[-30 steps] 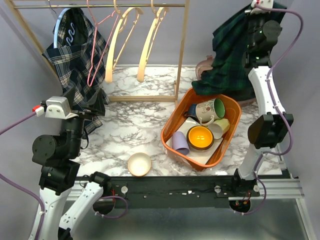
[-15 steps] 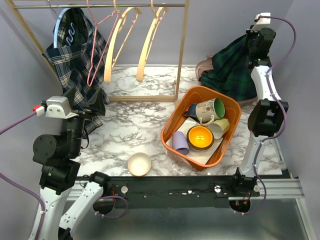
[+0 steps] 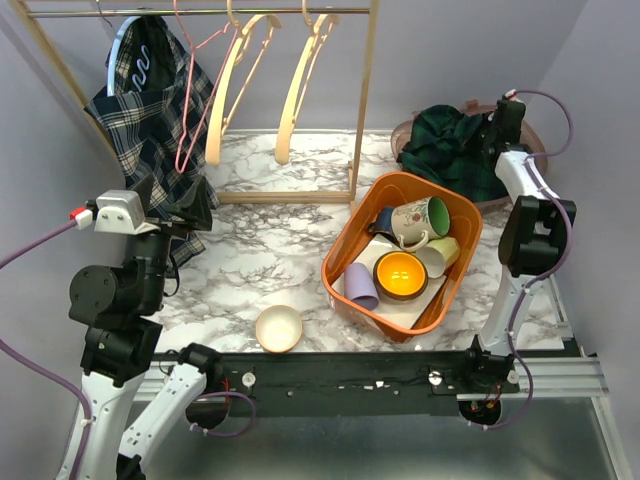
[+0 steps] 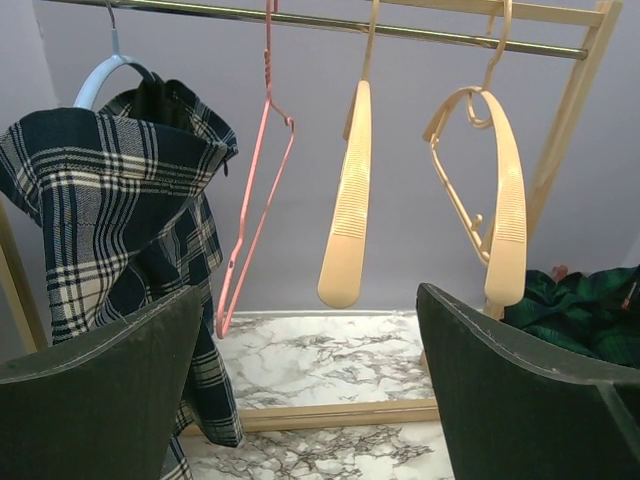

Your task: Remove the skirt from the hanger

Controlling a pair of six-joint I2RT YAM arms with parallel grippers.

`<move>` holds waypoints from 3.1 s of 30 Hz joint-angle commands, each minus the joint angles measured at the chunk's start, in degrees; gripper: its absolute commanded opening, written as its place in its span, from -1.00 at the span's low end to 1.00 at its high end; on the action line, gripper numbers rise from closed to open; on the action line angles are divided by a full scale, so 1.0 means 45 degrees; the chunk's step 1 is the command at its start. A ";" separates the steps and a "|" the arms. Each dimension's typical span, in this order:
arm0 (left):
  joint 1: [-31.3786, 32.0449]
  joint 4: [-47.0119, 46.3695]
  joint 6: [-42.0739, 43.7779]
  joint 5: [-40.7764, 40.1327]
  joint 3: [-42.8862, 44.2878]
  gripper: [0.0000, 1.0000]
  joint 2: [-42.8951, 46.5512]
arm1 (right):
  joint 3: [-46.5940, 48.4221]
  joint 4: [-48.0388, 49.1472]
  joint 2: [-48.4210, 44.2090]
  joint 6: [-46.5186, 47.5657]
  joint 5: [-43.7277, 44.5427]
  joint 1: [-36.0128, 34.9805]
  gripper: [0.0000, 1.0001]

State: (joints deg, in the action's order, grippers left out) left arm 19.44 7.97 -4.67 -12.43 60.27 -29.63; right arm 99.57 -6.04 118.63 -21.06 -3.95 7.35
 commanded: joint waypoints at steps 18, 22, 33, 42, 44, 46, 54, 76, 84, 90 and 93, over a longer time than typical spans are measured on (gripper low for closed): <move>-0.0102 0.0222 -0.0213 -0.0344 0.0708 0.98 -0.0154 | 0.5677 -0.8908 0.5078 -0.1532 -0.0861 0.0514 -0.36; -0.0102 0.0222 -0.0096 -0.0656 0.0747 0.98 -0.0291 | 0.7071 -0.9810 0.5709 -0.1297 -0.0882 0.0514 -0.10; -0.0102 0.0651 -0.0115 -0.0754 0.0883 0.98 -0.0506 | 0.7130 -0.7876 0.2039 0.0108 -0.1852 0.0534 0.85; -0.0102 0.1022 -0.0467 -0.1477 0.0962 0.98 -0.0740 | 0.5687 -0.7055 0.0416 0.1394 -0.5267 0.0378 0.66; -0.0102 0.1197 -0.0467 -0.1613 0.0981 0.98 -0.0896 | 0.5550 -0.7288 0.0240 0.2001 -0.5704 -0.0031 0.65; -0.0102 0.1237 -0.0525 -0.1633 0.1021 0.98 -0.1013 | 0.5413 -0.7523 0.0123 0.3036 -0.5686 -0.0595 0.63; -0.0102 0.1315 -0.0545 -0.1633 0.0943 0.98 -0.0858 | 0.5040 -0.8928 0.0297 0.5557 -0.4693 -0.2161 0.62; -0.0102 0.1179 -0.0389 -0.2024 0.0825 0.98 -0.0799 | 0.4865 -0.9633 0.0728 0.6497 -0.2969 -0.2670 0.15; -0.0102 0.1101 -0.0447 -0.1926 0.0806 0.98 -0.0799 | 0.5219 -1.0024 0.0552 0.6437 -0.4143 -0.2669 0.33; -0.0102 0.1100 -0.0447 -0.1887 0.0650 0.98 -0.0682 | 0.4515 -1.0122 0.0689 0.6594 -0.3812 -0.2767 0.31; -0.0102 0.1120 -0.0428 -0.1887 0.0650 0.98 -0.0662 | 0.4339 -1.0083 0.0670 0.6652 -0.3558 -0.2845 0.26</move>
State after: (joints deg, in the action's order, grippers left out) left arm 19.44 13.41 -6.70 -19.92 63.57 -33.52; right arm 120.64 -49.93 120.86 7.86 -20.84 -4.69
